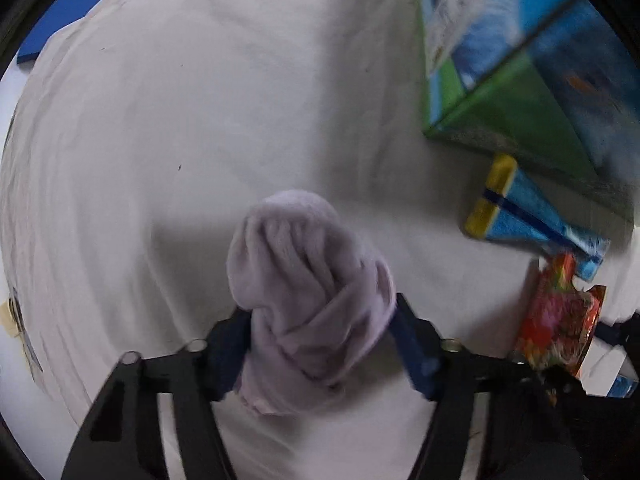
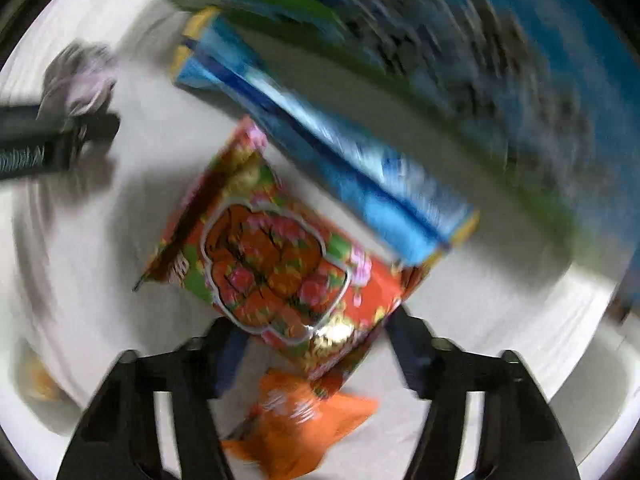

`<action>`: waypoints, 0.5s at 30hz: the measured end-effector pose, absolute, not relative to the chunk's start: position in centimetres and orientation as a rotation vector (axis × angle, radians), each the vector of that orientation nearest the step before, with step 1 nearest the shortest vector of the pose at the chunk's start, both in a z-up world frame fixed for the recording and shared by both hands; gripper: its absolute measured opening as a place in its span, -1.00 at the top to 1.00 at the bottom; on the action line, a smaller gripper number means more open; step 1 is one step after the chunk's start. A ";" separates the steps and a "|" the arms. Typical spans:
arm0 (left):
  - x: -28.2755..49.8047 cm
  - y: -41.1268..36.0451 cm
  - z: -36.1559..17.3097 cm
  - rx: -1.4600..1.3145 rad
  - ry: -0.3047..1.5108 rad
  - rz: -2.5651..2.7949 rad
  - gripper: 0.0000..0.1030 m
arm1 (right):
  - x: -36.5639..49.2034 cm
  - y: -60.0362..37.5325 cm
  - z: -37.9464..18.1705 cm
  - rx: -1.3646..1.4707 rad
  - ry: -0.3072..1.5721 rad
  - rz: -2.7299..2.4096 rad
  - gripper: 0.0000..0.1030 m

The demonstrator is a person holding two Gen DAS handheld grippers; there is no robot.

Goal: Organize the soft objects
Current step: 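Grasp the lilac sock with the left tool while the right tool grasps the red-orange bag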

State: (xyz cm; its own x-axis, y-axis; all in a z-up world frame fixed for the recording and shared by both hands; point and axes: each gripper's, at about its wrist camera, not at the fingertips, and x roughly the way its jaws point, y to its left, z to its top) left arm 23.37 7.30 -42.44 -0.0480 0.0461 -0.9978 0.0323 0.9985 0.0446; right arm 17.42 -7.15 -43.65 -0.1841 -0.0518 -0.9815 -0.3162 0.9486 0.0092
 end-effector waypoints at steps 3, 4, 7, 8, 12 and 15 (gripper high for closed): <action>21.4 7.0 -42.0 0.032 1.613 0.020 -0.09 | 16.5 -8.2 -43.5 -0.003 1.903 0.335 -0.14; 21.0 7.0 -41.9 0.014 1.618 0.021 -0.07 | 16.2 -8.4 -43.2 0.049 1.928 0.369 -0.16; 18.8 7.4 -41.7 -0.069 1.639 0.028 0.02 | 15.9 -8.9 -41.2 -0.065 1.841 0.358 -0.32; 18.1 7.7 -41.7 -0.092 1.644 0.031 0.02 | 16.0 -8.6 -40.4 -0.161 1.771 0.347 -0.34; 16.2 7.4 -42.6 -0.123 1.665 0.040 0.02 | 17.0 -6.9 -40.4 -0.344 1.706 0.367 -0.37; 15.5 7.4 -42.7 -0.161 1.670 0.036 0.01 | 17.0 -5.2 -42.4 -0.453 1.722 0.385 -0.34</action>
State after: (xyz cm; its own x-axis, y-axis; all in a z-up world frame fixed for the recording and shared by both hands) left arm 15.52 7.44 -42.73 -0.0973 -0.0843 -0.9917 -0.1275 0.9893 -0.0716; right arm 17.00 -5.18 -42.36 -0.1709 -0.0892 -0.9812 -0.4982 0.8670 0.0079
